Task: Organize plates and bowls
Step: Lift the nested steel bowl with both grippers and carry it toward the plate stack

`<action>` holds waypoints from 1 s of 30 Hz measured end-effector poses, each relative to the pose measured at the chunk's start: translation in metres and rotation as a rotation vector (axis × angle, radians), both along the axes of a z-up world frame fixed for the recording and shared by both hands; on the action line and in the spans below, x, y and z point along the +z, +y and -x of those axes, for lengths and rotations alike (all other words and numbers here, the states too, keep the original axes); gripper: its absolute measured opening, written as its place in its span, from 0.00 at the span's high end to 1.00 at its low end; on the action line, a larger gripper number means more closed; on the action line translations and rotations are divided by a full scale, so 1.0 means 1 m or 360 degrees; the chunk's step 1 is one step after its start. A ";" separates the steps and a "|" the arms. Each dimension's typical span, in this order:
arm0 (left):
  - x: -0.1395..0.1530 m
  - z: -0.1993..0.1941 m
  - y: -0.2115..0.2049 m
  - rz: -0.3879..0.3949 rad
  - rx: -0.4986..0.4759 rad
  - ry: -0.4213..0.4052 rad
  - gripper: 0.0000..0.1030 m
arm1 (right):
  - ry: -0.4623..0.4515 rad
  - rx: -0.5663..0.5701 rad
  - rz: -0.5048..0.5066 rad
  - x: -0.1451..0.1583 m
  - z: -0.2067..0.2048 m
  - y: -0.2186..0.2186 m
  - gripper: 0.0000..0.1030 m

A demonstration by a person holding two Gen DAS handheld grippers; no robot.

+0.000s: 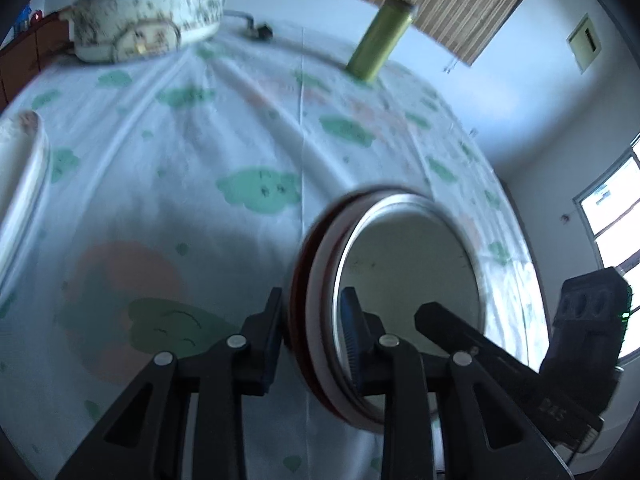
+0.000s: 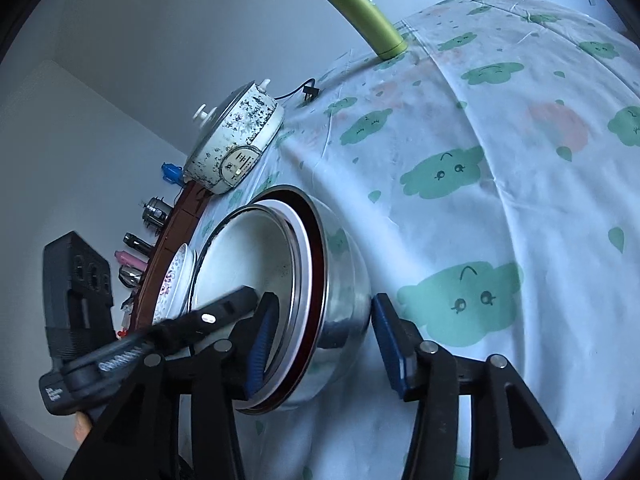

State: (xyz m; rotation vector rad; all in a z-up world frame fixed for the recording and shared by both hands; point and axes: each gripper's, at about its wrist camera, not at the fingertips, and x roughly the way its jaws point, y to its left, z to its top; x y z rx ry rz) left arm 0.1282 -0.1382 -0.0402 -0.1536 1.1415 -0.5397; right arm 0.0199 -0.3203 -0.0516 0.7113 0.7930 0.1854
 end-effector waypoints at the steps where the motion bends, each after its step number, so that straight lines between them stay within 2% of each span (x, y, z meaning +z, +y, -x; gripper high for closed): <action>1: -0.003 -0.001 -0.002 0.0019 -0.0009 0.0025 0.61 | 0.0013 0.0000 0.0003 -0.001 -0.002 0.001 0.50; 5: -0.008 -0.004 0.000 0.0087 -0.0021 0.0096 0.62 | 0.0057 -0.0011 -0.0039 -0.005 -0.004 -0.001 0.49; 7: -0.006 -0.004 0.006 0.0116 -0.0001 0.0111 0.68 | 0.0058 -0.0004 -0.0032 -0.005 -0.003 0.000 0.52; 9: -0.002 -0.003 0.010 0.0112 0.0012 0.0101 0.69 | 0.0072 0.0002 -0.0058 -0.006 -0.001 0.000 0.56; 13: 0.004 -0.001 0.015 0.0085 0.0030 0.0080 0.70 | 0.0124 0.0008 -0.0236 -0.016 -0.001 -0.005 0.62; 19: 0.010 0.006 0.025 -0.0016 0.0069 0.0037 0.70 | 0.0156 0.0037 -0.0256 -0.016 -0.002 0.010 0.62; 30: 0.031 0.008 0.081 0.0016 0.0123 -0.0040 0.70 | 0.0127 0.0172 -0.0214 0.006 -0.014 0.060 0.62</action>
